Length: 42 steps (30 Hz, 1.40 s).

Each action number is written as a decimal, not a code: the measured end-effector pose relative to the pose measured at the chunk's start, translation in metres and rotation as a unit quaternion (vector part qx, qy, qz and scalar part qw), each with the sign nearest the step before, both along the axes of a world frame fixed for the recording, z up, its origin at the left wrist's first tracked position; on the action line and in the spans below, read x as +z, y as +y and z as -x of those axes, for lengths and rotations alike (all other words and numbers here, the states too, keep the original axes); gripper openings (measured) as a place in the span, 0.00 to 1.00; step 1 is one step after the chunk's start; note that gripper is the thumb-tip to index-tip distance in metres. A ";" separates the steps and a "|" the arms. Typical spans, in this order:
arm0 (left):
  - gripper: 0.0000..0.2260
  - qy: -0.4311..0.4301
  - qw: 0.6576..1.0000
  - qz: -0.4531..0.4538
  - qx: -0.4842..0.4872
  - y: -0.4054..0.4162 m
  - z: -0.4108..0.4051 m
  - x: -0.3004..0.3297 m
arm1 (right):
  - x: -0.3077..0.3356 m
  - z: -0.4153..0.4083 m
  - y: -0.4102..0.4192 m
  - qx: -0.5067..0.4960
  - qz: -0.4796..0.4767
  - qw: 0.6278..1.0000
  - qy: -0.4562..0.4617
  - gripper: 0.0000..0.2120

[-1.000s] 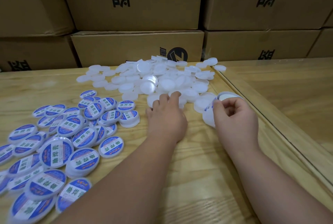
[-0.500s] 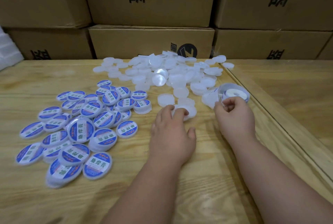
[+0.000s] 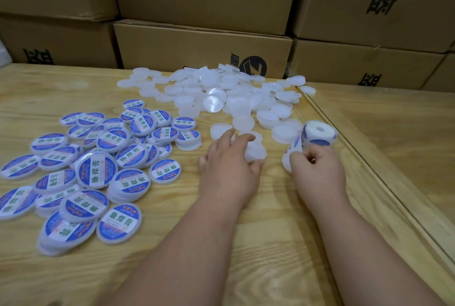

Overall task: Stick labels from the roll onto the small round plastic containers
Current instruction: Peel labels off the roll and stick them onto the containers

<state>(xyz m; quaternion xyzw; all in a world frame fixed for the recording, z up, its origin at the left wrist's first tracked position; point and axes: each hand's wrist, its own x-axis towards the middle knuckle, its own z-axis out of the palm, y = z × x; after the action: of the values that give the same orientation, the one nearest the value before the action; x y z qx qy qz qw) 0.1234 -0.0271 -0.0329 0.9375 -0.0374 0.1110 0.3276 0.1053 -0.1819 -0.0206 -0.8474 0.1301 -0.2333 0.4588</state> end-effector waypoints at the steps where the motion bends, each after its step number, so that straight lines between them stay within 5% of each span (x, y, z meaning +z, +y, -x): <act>1: 0.19 0.002 1.000 -0.006 -0.006 0.000 -0.002 0.001 | 0.000 0.002 0.000 0.009 0.003 1.000 0.008 0.12; 7: 0.05 -0.013 0.998 0.058 -0.012 -0.001 -0.009 0.002 | 0.002 -0.014 -0.004 0.039 0.033 0.997 0.055 0.10; 10: 0.03 -0.049 0.991 0.124 -0.031 -0.001 -0.008 0.006 | 0.003 -0.017 -0.004 0.011 -0.029 0.999 0.037 0.04; 14: 0.08 -0.087 0.980 0.180 0.000 0.002 -0.006 0.010 | 0.004 -0.017 -0.004 0.001 -0.080 0.997 0.023 0.09; 21: 0.12 -0.135 0.952 0.273 -0.007 0.006 0.007 0.015 | -0.002 -0.021 -0.009 0.054 -0.028 0.998 0.020 0.14; 25: 0.09 -0.102 0.947 0.302 -0.035 0.007 0.011 0.017 | -0.005 -0.022 -0.009 0.085 0.019 0.995 0.039 0.19; 30: 0.09 0.000 0.972 0.227 -0.065 0.008 0.006 0.015 | -0.002 -0.021 -0.005 0.092 0.021 0.995 0.043 0.04; 38: 0.05 0.004 0.951 0.305 -0.041 0.006 -0.006 0.013 | 0.004 -0.015 0.005 0.160 -0.057 0.985 -0.010 0.11; 42: 0.07 0.014 0.940 0.321 -0.119 0.004 -0.003 0.013 | 0.007 -0.013 0.009 0.194 -0.070 0.978 -0.010 0.07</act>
<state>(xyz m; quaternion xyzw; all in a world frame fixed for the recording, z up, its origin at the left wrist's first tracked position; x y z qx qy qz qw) 0.1267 -0.0233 -0.0196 0.7729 -0.1069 0.0639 0.6222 0.1185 -0.1730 -0.0141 -0.8200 -0.0252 -0.1384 0.5548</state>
